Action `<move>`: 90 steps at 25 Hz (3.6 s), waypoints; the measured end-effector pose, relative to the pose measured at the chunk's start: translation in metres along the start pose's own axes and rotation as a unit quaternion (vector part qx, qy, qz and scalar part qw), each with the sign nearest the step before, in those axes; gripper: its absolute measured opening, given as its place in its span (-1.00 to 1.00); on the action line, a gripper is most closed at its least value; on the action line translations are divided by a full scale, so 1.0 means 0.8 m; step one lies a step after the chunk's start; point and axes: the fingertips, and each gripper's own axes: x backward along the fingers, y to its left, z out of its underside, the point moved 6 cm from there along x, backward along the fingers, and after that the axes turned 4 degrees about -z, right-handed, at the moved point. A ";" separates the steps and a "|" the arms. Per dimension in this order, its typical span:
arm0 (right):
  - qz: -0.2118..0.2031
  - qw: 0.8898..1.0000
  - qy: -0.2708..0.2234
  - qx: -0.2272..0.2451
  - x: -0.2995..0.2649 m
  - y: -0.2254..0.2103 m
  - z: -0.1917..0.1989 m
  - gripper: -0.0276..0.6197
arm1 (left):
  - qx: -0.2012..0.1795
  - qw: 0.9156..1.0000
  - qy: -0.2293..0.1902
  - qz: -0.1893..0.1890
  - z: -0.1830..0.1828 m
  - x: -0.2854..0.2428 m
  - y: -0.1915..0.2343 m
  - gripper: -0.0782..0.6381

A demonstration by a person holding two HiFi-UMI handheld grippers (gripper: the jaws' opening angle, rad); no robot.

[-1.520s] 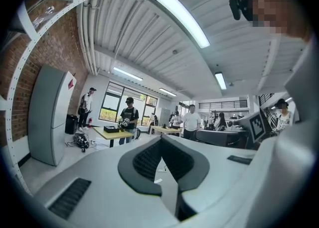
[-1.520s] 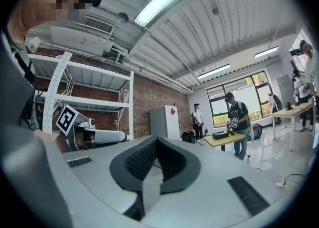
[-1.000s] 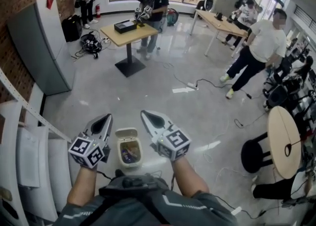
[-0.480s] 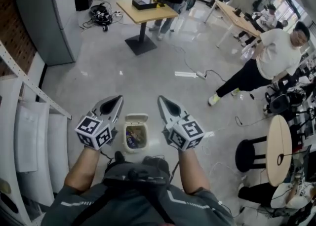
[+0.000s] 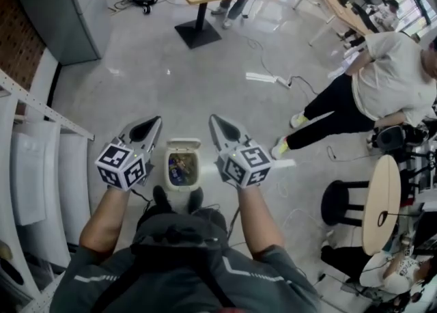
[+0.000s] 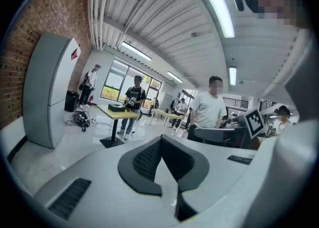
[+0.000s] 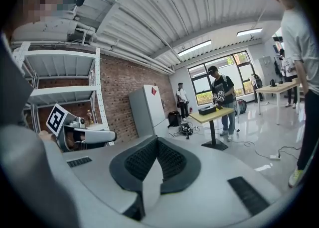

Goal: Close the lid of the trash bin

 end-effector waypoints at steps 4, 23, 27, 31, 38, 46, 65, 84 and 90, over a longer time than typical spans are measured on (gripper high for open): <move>-0.003 1.000 0.027 -0.010 -0.015 -0.041 0.023 -0.92 | 0.013 1.000 0.020 -0.005 0.025 -0.045 -0.001 -0.79; 0.008 0.972 0.209 -0.106 -0.138 -0.149 0.269 -0.92 | 0.077 0.973 0.210 -0.047 0.260 -0.187 0.091 -0.79; 0.013 0.963 0.239 -0.120 -0.153 -0.166 0.317 -0.92 | 0.096 0.966 0.235 -0.058 0.305 -0.212 0.105 -0.79; 0.018 0.954 0.269 -0.129 -0.163 -0.175 0.358 -0.92 | 0.101 0.958 0.261 -0.061 0.342 -0.226 0.116 -0.79; 0.030 0.945 0.292 -0.146 -0.175 -0.185 0.402 -0.92 | 0.106 0.947 0.299 -0.056 0.387 -0.236 0.119 -0.79; 0.040 0.938 0.301 -0.167 -0.167 -0.188 0.426 -0.92 | 0.111 0.941 0.317 -0.053 0.409 -0.229 0.113 -0.79; 0.050 0.918 0.344 -0.190 -0.059 -0.134 0.502 -0.92 | 0.112 0.922 0.370 -0.028 0.486 -0.135 0.045 -0.79; 0.022 0.898 0.397 -0.186 -0.010 -0.095 0.602 -0.92 | 0.133 0.901 0.410 -0.039 0.599 -0.086 0.012 -0.79; 0.019 0.893 0.409 -0.185 -0.005 -0.092 0.630 -0.92 | 0.137 0.897 0.418 -0.047 0.631 -0.080 0.009 -0.79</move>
